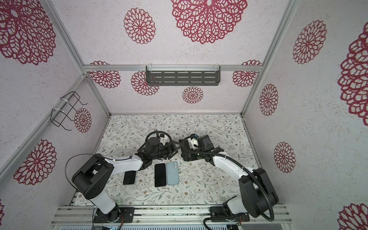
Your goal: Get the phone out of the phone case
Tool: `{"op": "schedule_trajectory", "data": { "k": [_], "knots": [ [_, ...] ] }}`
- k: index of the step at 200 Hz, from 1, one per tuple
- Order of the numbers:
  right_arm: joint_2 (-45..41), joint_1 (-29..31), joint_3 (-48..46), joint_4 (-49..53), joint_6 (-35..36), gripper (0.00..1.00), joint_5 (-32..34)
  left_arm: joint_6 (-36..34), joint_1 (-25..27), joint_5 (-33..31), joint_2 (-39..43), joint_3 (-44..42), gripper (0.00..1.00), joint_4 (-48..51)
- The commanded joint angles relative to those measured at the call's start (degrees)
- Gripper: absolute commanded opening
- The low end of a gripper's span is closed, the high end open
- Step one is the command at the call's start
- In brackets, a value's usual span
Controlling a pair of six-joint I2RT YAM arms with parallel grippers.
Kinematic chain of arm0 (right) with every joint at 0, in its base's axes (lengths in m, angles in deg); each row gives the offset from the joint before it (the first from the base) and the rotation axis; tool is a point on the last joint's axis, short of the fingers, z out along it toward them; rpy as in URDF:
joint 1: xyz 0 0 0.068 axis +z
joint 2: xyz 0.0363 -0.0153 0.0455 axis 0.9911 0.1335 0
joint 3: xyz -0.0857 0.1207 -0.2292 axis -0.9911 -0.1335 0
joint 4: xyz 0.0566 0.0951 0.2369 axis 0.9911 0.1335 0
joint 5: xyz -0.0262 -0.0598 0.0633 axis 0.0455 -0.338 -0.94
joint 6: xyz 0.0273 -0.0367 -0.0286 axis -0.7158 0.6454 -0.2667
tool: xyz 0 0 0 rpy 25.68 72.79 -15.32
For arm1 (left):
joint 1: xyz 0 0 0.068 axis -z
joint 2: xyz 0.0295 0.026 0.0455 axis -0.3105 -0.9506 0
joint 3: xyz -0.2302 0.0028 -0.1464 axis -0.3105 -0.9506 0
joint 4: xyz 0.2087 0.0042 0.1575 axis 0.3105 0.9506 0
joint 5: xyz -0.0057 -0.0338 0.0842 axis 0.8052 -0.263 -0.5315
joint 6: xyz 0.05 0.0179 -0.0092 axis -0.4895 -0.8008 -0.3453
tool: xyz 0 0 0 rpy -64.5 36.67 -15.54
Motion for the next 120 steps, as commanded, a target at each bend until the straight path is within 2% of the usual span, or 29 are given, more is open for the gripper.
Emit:
{"op": "schedule_trajectory", "data": {
  "k": [1, 120],
  "knots": [
    [-3.3, 0.3, 0.2, -4.3, -1.3, 0.38, -3.8, 2.1, -0.3, 1.6, -1.5, 0.3, 0.79, -5.7],
    [-6.4, 0.4, -2.7, -4.7, -0.9, 0.32, -6.2, 2.0, -0.4, 2.8, -3.6, 1.5, 0.35, -6.1]
  ]
}}
